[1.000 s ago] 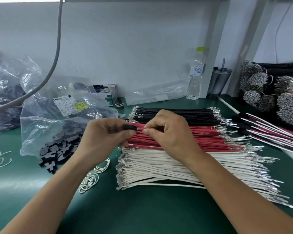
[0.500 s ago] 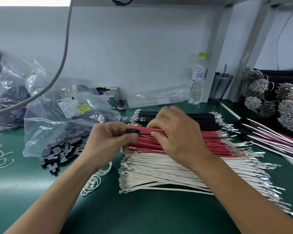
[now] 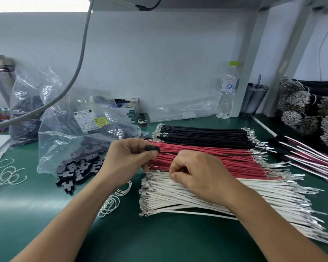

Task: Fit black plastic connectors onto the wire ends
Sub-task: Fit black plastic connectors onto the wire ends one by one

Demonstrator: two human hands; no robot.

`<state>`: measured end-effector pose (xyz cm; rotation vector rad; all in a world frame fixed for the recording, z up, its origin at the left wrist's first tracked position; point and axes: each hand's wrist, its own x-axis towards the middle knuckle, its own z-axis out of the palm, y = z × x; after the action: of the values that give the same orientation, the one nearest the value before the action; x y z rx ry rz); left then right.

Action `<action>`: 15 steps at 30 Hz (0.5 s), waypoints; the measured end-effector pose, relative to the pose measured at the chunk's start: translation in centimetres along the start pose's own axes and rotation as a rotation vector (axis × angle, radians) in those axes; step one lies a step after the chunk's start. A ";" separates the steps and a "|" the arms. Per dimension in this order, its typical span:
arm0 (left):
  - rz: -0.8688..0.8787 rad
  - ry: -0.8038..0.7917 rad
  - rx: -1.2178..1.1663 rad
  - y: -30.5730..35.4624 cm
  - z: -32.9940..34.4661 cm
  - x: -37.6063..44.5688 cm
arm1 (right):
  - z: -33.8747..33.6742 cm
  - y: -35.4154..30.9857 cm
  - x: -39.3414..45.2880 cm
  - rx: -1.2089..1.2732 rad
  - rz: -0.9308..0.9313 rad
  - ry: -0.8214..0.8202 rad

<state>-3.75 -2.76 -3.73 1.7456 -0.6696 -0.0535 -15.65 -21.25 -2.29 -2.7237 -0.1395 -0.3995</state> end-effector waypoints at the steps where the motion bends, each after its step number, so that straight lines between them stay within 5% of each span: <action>1: -0.001 0.003 -0.002 0.0 0.0 0.0 | 0.0 0.0 0.0 -0.019 -0.011 -0.005; 15: -0.009 0.002 -0.002 -0.3 0.0 0.1 | -0.2 0.1 0.0 -0.004 -0.007 -0.017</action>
<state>-3.56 -2.76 -4.00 1.7465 -0.6597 -0.0591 -15.70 -21.42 -2.18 -2.7317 -0.1529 -0.3794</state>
